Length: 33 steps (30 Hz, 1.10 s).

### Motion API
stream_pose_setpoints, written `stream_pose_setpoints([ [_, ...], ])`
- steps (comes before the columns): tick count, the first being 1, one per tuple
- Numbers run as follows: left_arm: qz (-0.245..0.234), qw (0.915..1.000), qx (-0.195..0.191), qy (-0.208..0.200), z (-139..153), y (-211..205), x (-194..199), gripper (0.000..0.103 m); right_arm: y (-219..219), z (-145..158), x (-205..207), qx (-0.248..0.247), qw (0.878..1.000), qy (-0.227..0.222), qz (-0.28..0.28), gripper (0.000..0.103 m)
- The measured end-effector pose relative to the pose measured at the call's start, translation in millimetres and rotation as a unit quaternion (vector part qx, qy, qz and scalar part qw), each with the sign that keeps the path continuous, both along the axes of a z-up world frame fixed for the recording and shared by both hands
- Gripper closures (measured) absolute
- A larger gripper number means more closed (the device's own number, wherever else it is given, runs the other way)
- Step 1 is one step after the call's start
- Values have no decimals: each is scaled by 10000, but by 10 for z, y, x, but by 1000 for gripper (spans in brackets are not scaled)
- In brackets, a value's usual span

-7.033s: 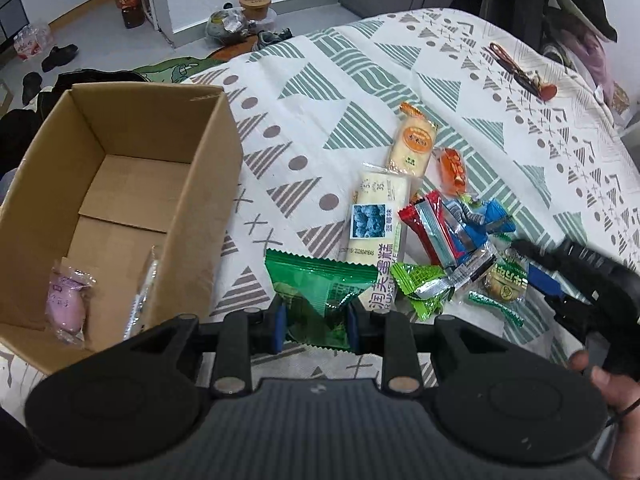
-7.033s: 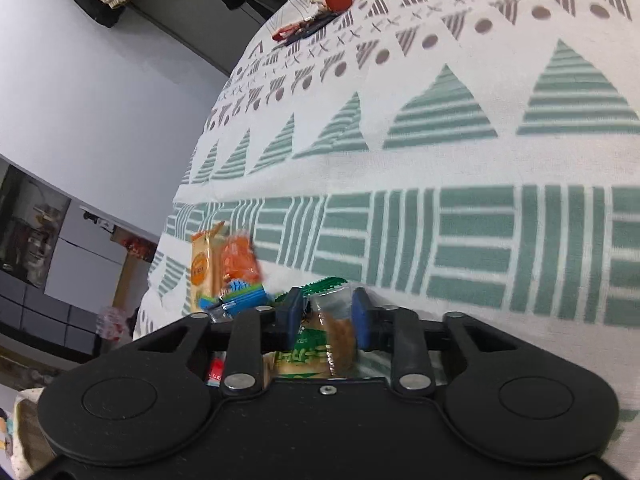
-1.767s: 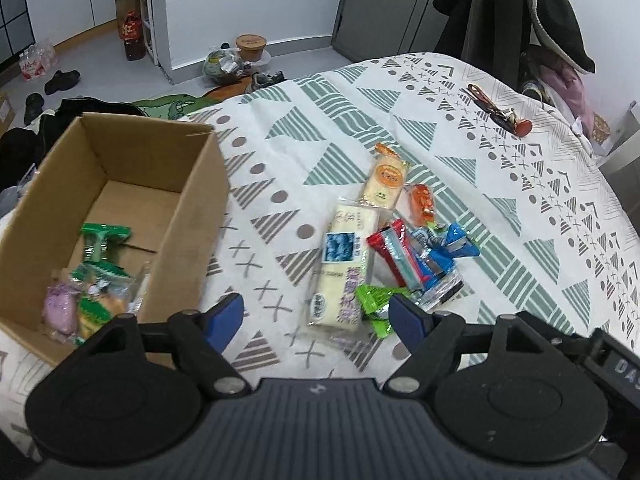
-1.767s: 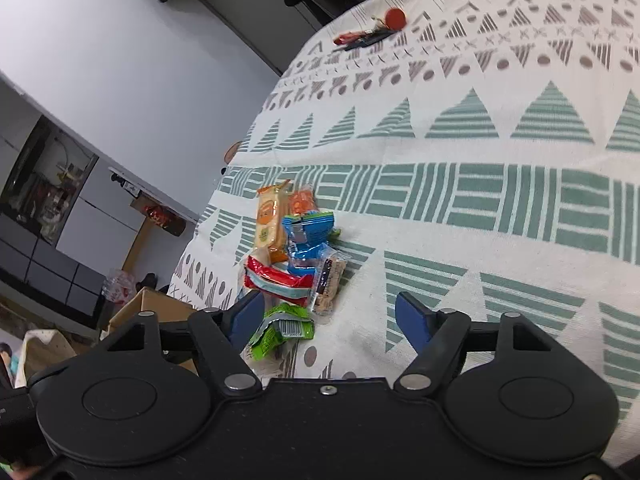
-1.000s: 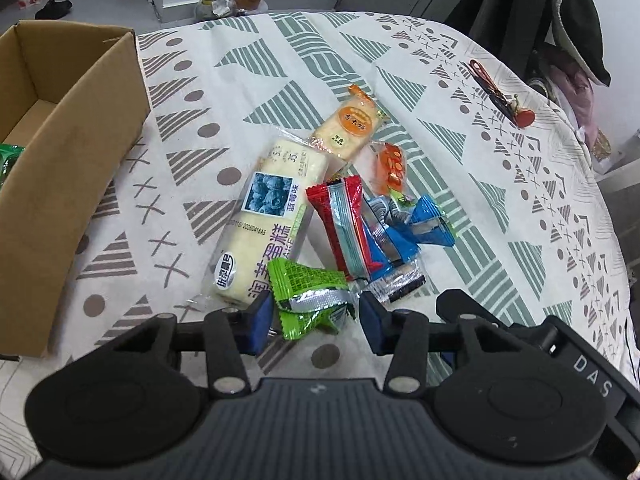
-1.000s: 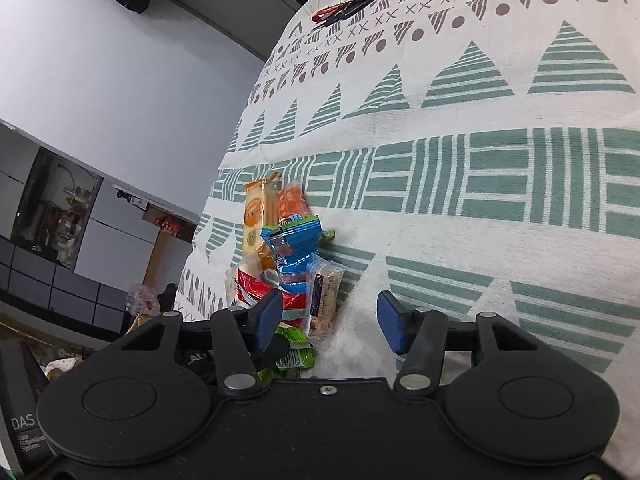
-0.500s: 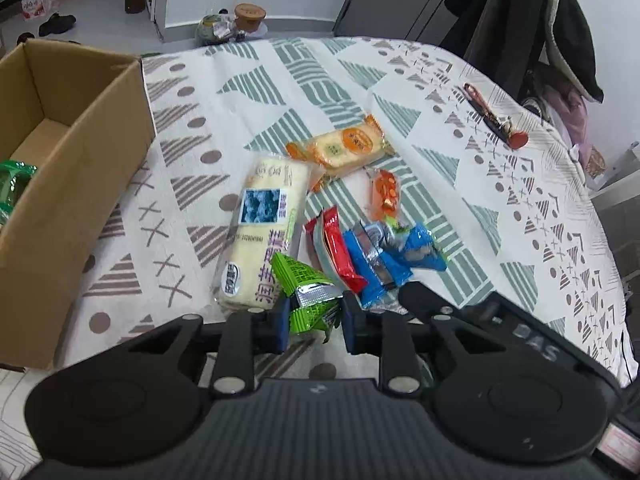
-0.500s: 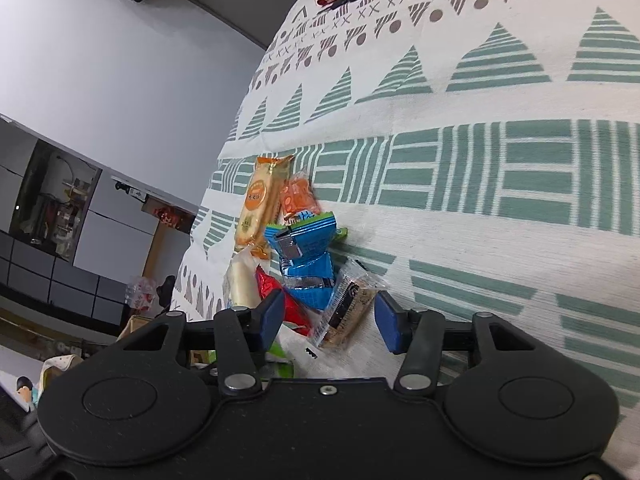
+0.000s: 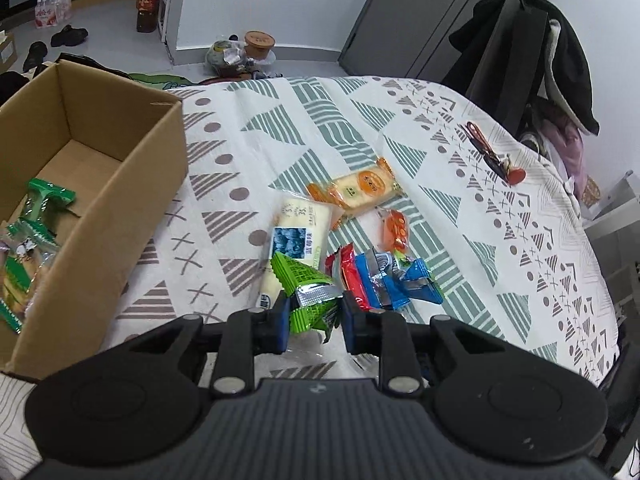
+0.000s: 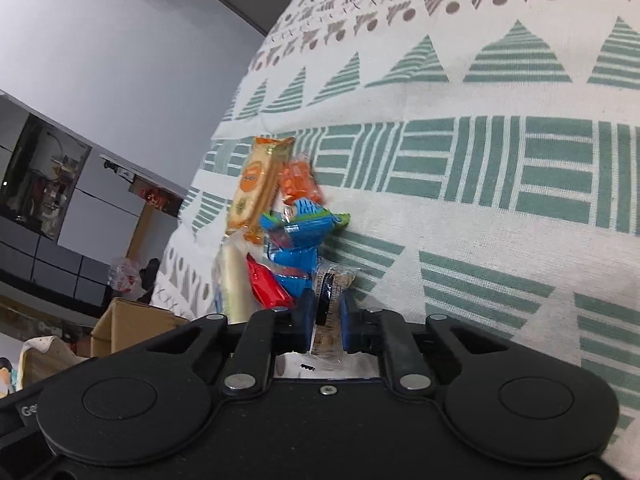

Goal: Organize snacks
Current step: 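Grasp green-silver candy with left tool while right tool grasps small snack bag, then carry both snacks over the cardboard box and open both tools to drop them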

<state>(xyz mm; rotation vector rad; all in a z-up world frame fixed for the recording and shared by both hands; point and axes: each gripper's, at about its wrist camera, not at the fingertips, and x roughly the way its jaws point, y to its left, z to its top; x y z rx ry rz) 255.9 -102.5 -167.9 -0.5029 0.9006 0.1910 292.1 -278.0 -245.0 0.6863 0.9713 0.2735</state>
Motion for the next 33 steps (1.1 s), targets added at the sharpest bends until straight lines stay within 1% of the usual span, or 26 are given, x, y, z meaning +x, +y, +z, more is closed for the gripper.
stream_pose_setpoints([
  [6,131,9997,-50,-187,140,107,-204,79,12,181,-143,130,9995,-278,64,90],
  [14,264,9989,-16,-394,455,336,-519,79,116,524,-425,137,9977,-594,294,90],
  [17,358,9982,-21,-472,585,450,-614,79,209,648,-502,60,9966,-713,416,90],
  [22,438,9972,-37,-613,761,621,-720,79,353,835,-608,9,9949,-897,462,90],
  [33,535,9956,-91,-761,997,981,-920,79,711,1249,-811,-53,9901,-1279,582,90],
])
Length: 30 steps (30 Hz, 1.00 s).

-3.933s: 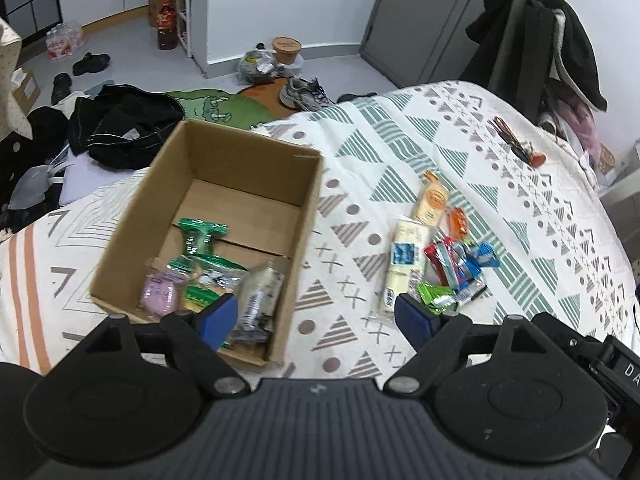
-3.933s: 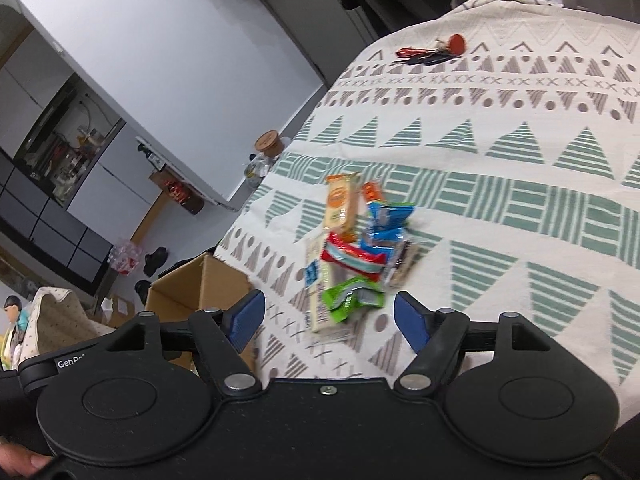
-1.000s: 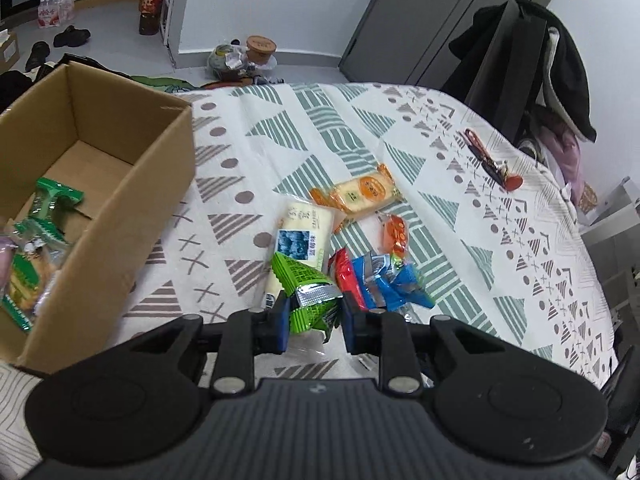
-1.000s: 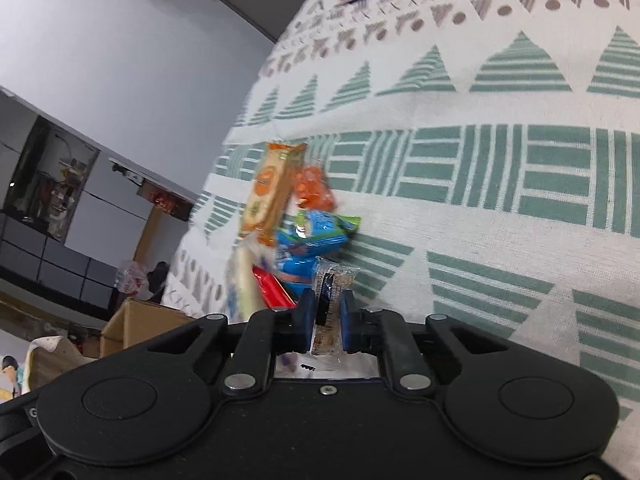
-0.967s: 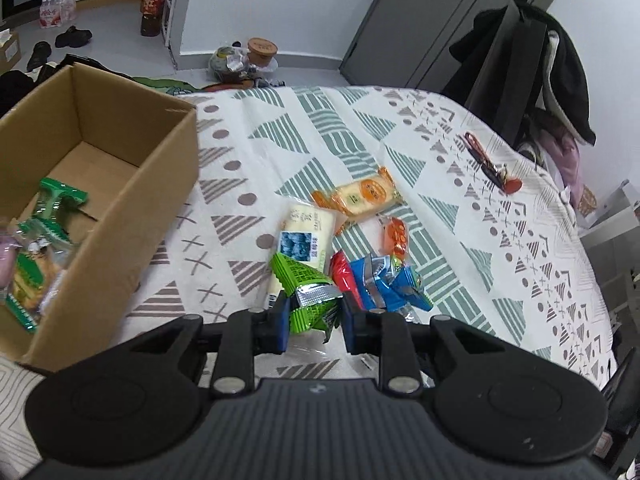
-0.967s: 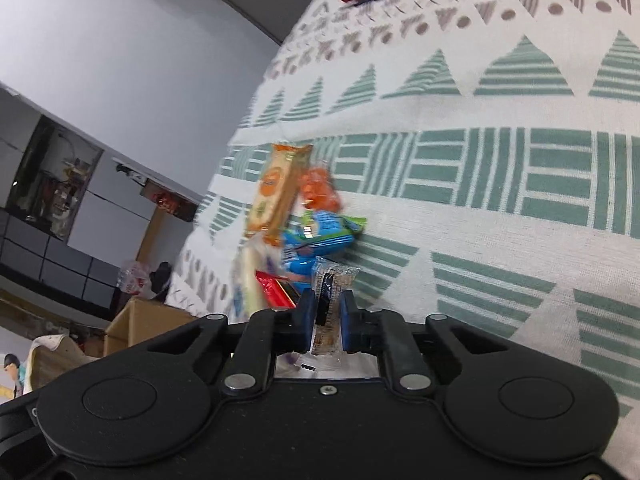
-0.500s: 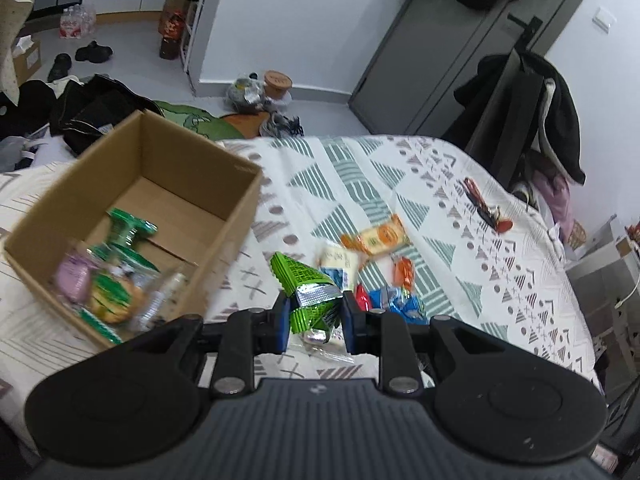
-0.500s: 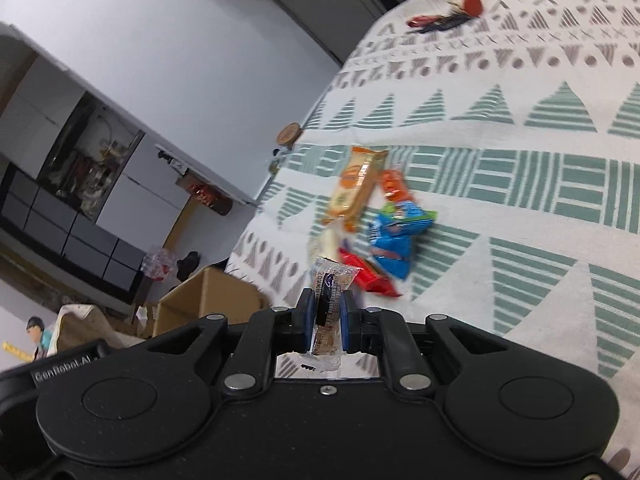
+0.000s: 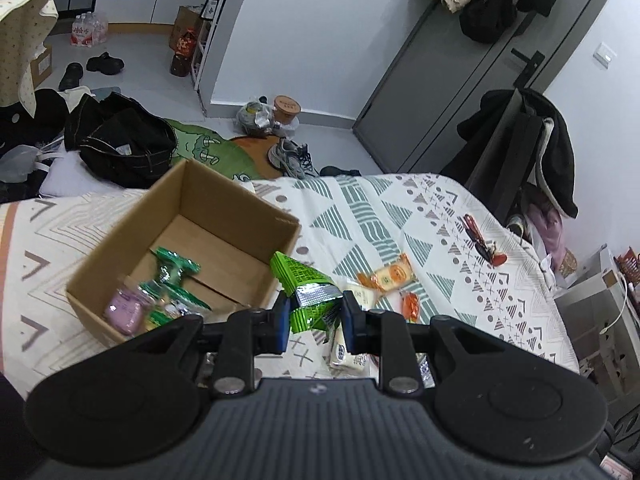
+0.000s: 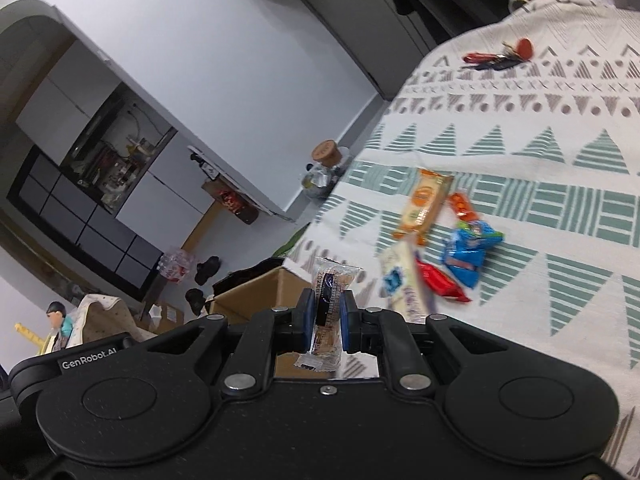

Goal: Organize snacks
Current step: 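Carry both snacks over the cardboard box and open both tools to drop them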

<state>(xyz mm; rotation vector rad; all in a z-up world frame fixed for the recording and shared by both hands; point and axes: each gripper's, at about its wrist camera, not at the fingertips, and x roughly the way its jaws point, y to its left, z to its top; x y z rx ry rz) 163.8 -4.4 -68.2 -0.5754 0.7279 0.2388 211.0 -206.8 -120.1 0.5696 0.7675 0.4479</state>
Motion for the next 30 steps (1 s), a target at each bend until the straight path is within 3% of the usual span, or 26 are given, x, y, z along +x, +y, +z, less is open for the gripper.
stream_pose_setpoints([
  [13,288,9994,-187,-71,120,570,-161,79,597,202,-44,-89,9991,-128,402,90],
  [30,473,9970,-586,163,-142,1199,-18,79,1385,187,165,-396,9966,-54,718,90],
])
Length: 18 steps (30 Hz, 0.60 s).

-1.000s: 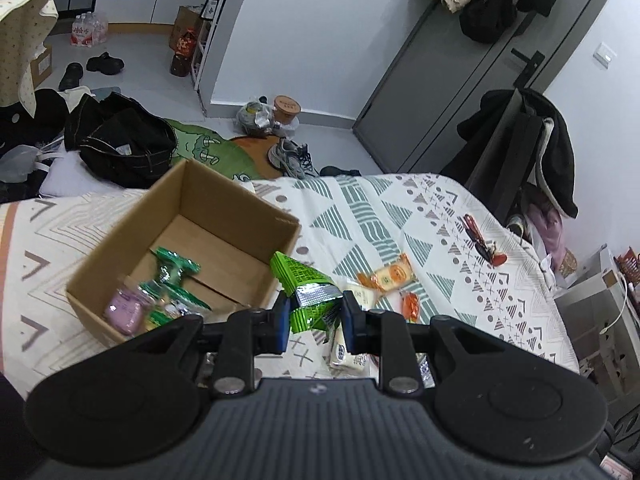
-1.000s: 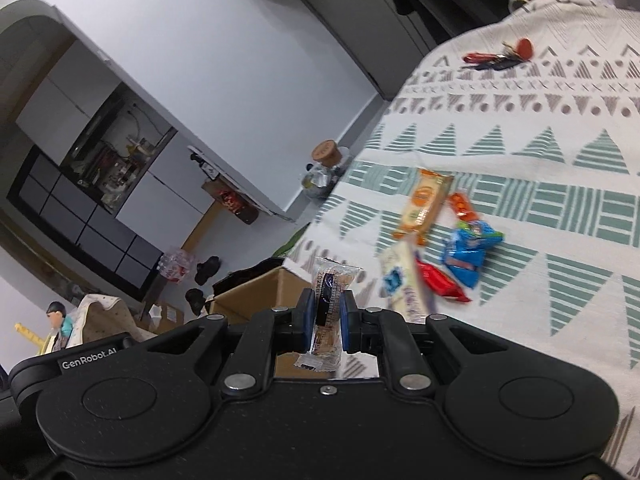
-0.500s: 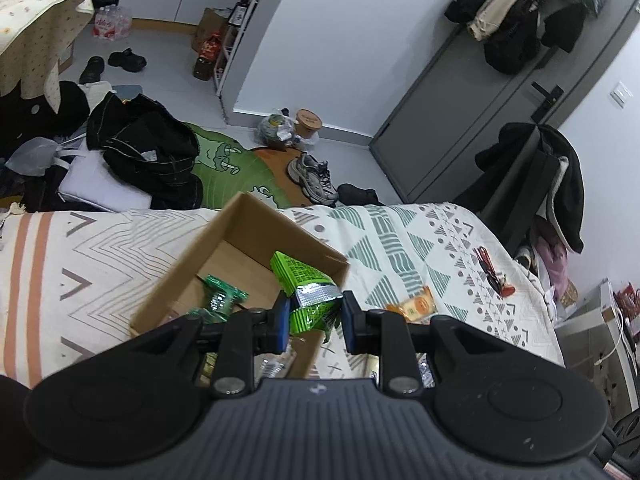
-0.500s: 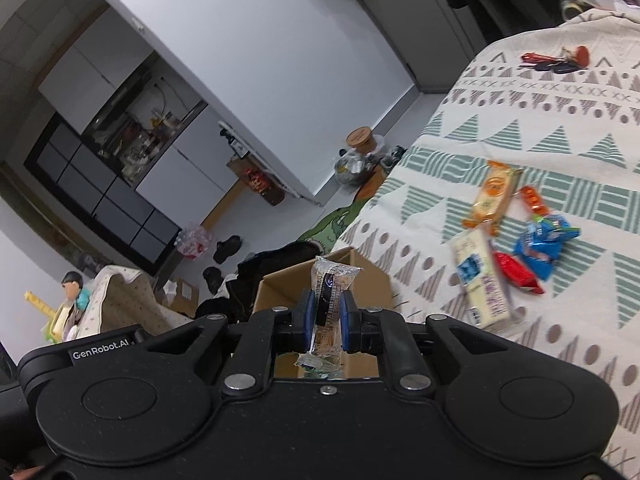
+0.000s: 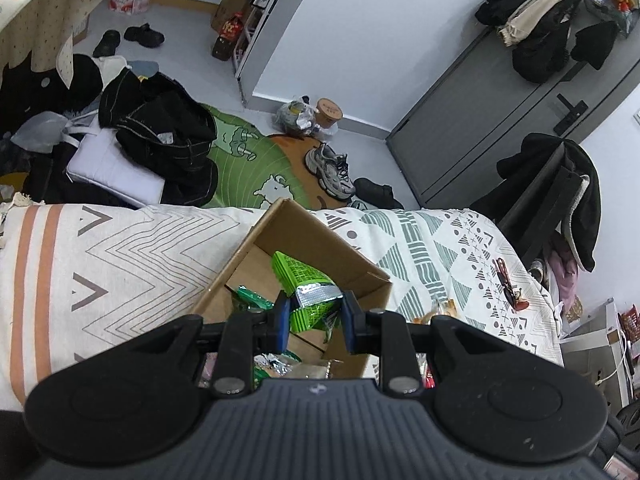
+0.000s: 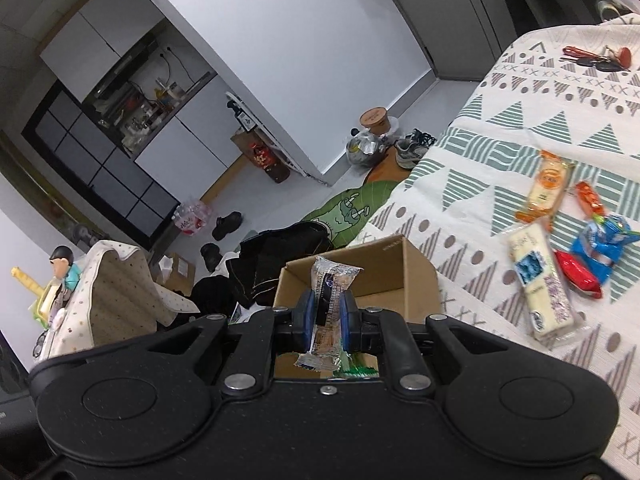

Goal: Organize snacks
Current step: 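Carry both snacks over the cardboard box and open both tools to drop them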

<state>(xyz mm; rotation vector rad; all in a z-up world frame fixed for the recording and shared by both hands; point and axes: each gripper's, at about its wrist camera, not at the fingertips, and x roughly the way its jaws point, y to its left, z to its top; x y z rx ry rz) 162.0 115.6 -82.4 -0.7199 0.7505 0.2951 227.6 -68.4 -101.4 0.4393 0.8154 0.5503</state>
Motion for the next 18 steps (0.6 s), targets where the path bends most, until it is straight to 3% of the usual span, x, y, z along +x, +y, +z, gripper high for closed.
stream_pose_setpoints([
  [5,-27,9999,-51,97,-76,104,114,79,121,-30,116,58,10000,-2,-10,85],
  [7,-49,9999,-67,122,-97,124,157,79,124,-58,151,-32,9999,81,-86,68],
  [9,-73,9998,-82,145,-121,124,197,78,81,-68,146,-62,9998,61,-167,60],
  [12,-123,9997,-85,180,-168,113,254,78,-12,-80,140,-141,9996,75,-245,57],
  [18,-186,9990,-127,390,-243,44,368,76,-237,-96,81,-358,9977,58,-569,39],
])
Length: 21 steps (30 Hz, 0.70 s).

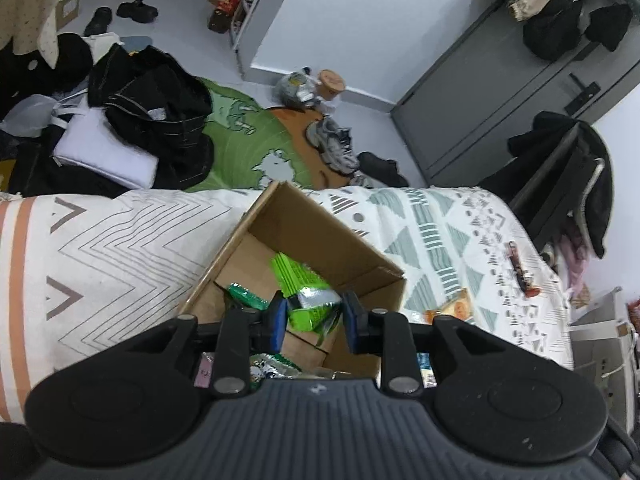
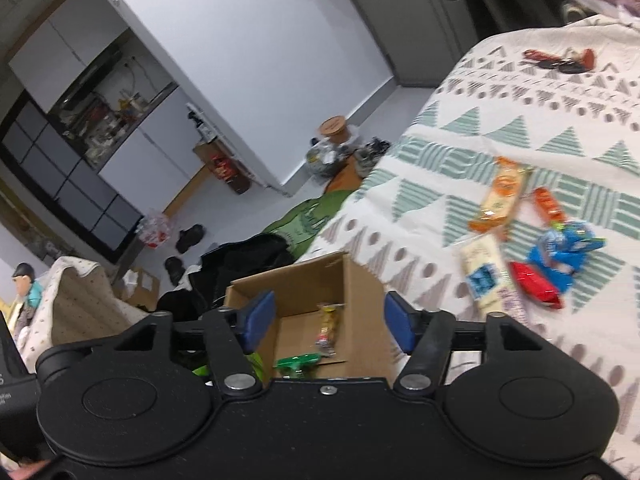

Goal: Organize snacks
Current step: 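Carry both snacks over the cardboard box and open both tools to drop them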

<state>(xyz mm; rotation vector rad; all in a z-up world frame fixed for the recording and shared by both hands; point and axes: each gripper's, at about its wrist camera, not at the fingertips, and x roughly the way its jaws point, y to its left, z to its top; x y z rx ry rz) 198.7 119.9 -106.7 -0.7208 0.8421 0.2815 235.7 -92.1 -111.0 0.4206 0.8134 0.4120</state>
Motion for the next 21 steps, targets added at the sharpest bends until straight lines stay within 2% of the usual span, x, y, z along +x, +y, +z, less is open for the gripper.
stream_pose_setpoints([
  [3,-57,10000,8,30,-1,-43,-4,74,-109,-12,-33,-101,9998,23,-174,26],
  [5,-58,9999,40,104,12,-83,-15,69,-180,-18,-53,-157,9996,37,-251,24],
  [8,-24,9998,145,120,54,-153,-52,56,-285,-30,-85,-159,9994,86,-305,24],
  [11,-20,9995,294,139,105,-251,-82,44,-385,-4,-144,-178,9994,-7,-300,16],
  [13,4,9990,416,171,140,-326,-104,32,-458,11,-182,-234,9991,-67,-360,7],
  [15,55,9983,557,188,175,-411,-139,25,-556,20,-227,-239,9988,-117,-412,5],
  [18,28,9974,691,207,215,-532,-175,21,-687,5,-266,-247,9984,-100,-504,1],
  [21,51,9963,830,213,239,-653,-217,19,-813,-4,-322,-309,9977,-136,-580,1],
])
